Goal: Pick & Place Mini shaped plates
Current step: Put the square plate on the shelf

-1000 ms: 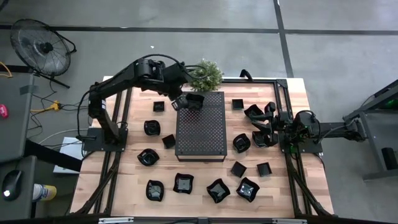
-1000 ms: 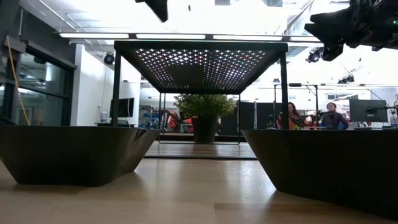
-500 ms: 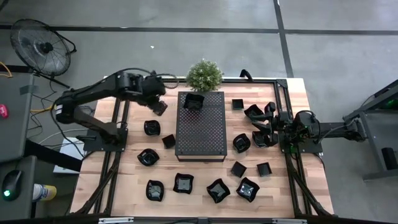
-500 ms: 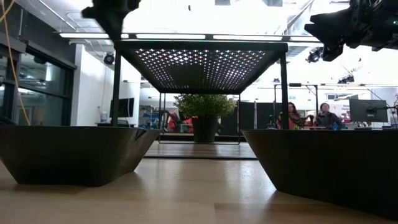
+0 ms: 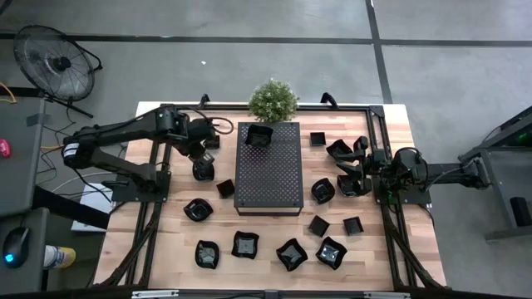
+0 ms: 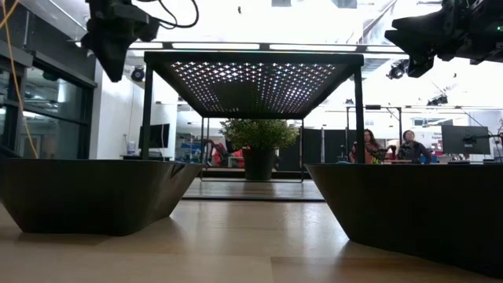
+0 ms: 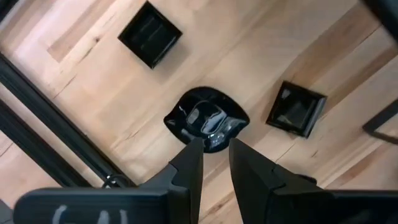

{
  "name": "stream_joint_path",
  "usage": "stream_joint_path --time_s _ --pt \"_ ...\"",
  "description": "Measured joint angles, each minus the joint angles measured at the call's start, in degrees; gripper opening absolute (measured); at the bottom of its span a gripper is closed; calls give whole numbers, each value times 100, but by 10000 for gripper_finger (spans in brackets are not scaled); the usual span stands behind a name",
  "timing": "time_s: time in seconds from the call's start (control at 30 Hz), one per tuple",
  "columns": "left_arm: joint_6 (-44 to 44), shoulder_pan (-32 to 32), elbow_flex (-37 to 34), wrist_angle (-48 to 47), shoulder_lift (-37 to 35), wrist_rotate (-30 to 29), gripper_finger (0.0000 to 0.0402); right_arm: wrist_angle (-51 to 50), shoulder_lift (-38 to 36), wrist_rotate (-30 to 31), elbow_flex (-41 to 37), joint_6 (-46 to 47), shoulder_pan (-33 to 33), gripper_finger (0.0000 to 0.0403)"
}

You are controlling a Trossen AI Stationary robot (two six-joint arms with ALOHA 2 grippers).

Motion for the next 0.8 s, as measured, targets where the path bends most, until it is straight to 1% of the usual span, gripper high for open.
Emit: stream_joint_path --time_s 0.1,0.2,0.3,0.4,0.47,0.63,0.73,0.8 --pt "-15 4 -108 58 1 -16 93 1 0 0 0 0 0 114" --pt "-30 165 -268 355 2 -24 130 0 0 0 0 0 0 114" --pt "28 568 -500 719 2 68 172 0 0 2 0 -2 -2 114" --pt "88 1180 -730 1138 4 187 200 0 0 1 0 -1 -2 114" --pt "40 1636 -876 1307 4 365 207 -1 0 0 0 -1 0 114" --pt "-70 2677 -1133 1763 32 756 209 0 0 0 0 0 -1 114" --pt "-72 3179 -1330 2197 104 1184 209 0 0 0 0 0 -2 114" --pt "-75 3451 -1480 2446 176 1345 209 0 0 0 0 0 -1 114"
